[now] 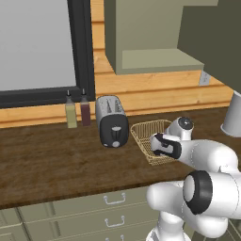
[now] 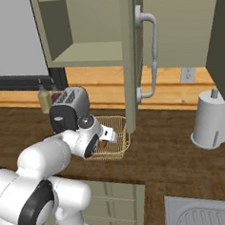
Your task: Open the cabinet, pick up the bread from the cabinet and place it in the basket. Then move the basket to the dining counter.
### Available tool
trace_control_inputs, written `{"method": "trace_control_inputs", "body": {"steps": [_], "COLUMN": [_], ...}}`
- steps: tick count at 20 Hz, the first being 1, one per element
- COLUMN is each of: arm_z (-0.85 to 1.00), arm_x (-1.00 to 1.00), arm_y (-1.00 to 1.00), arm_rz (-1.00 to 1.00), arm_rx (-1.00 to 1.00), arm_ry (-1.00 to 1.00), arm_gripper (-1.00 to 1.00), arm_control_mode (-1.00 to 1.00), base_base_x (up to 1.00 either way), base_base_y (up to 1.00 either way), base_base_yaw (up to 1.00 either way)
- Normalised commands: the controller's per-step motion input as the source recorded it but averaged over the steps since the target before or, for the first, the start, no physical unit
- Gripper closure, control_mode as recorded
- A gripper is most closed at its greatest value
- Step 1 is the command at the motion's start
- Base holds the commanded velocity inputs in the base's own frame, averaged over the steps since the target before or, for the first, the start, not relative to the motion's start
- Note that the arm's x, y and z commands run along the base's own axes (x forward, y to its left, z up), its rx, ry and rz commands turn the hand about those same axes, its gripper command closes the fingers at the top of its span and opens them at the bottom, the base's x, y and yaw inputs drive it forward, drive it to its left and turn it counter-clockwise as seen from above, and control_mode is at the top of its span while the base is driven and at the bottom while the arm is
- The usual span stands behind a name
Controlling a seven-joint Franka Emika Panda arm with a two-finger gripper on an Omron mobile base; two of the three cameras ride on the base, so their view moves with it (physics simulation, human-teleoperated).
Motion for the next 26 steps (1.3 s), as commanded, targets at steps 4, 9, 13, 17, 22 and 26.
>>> {"method": "trace_control_inputs", "body": {"steps": [4, 9, 13, 17, 22, 26], "arm_z": [-0.32, -0.16, -0.18, -0.07, -0.20, -0.40], "arm_x": [0.24, 0.17, 0.17, 0.38, 0.31, 0.07], "arm_y": [0.23, 0.01, 0.00, -0.02, -0.01, 0.00], "arm_rz": [0.00, 0.02, 0.02, 0.03, 0.02, 0.03], "arm_rx": [-0.03, -0.01, -0.01, 0.00, 0.00, -0.01], "arm_ry": [0.05, 0.01, 0.00, 0.00, 0.01, 0.01], "arm_gripper": [1.00, 1.00, 1.00, 1.00, 1.00, 1.00], "arm_control_mode": [-1.00, -1.00, -1.00, -1.00, -1.00, -1.00], "base_base_x": [0.00, 0.00, 0.00, 0.00, 0.00, 0.00], "base_base_y": [0.00, 0.00, 0.00, 0.00, 0.00, 0.00], "base_base_yaw": [0.00, 0.00, 0.00, 0.00, 0.00, 0.00]}}
